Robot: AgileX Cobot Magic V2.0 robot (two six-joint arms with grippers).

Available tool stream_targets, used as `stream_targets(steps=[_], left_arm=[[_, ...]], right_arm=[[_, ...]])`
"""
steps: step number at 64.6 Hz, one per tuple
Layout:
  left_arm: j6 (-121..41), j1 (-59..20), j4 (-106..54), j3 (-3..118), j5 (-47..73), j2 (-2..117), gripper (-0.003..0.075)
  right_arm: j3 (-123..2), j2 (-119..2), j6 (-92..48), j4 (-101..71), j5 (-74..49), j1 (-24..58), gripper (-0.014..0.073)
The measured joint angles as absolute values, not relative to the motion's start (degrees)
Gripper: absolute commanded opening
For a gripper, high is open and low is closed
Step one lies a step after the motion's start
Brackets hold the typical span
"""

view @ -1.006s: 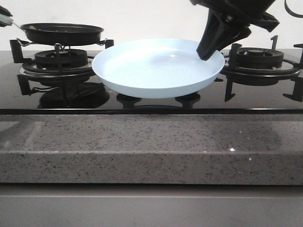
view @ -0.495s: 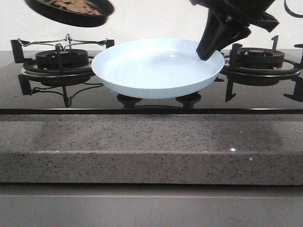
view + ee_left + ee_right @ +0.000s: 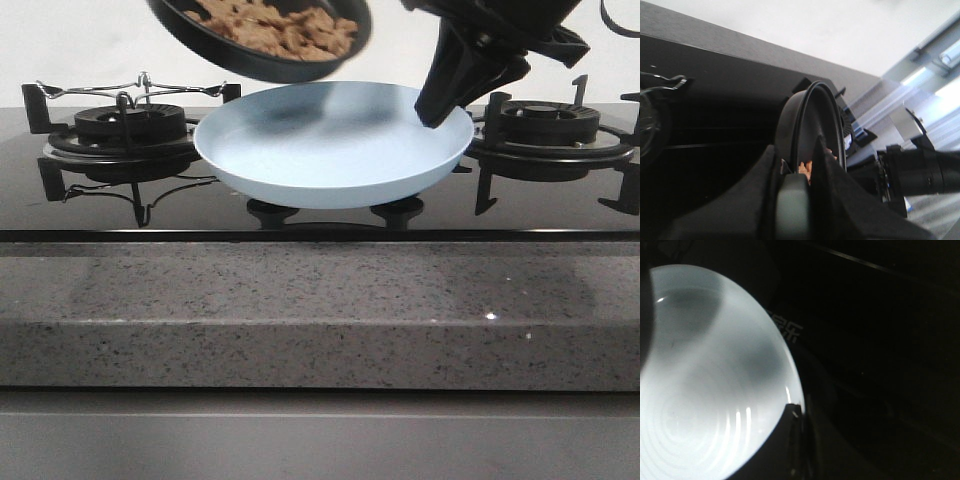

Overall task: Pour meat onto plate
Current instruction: 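Lift the pan with the left gripper and tilt it over the plate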

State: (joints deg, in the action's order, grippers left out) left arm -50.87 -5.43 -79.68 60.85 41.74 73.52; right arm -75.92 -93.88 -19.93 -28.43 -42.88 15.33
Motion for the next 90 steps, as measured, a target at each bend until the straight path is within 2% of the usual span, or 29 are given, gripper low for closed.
stream_targets(steps=[29,46,71,90], left_arm=[[-72.5,-14.1,-80.7,60.9,34.2,70.5,-0.002],[-83.2,-18.2,-80.6,60.9,33.6,67.3,-0.002],[-100.0,-19.0,-80.2,60.9,33.8,67.3,-0.002],[-116.7,-19.1,-79.4,60.9,40.6,67.3,-0.002]], right_arm=[[-75.9,-93.9,-19.9,-28.4,-42.9,15.3,-0.0106],[-75.9,-93.9,-19.9,-28.4,-42.9,15.3,-0.0106],[-75.9,-93.9,-19.9,-28.4,-42.9,15.3,-0.0106],[-75.9,-93.9,-19.9,-28.4,-42.9,15.3,-0.0106]])
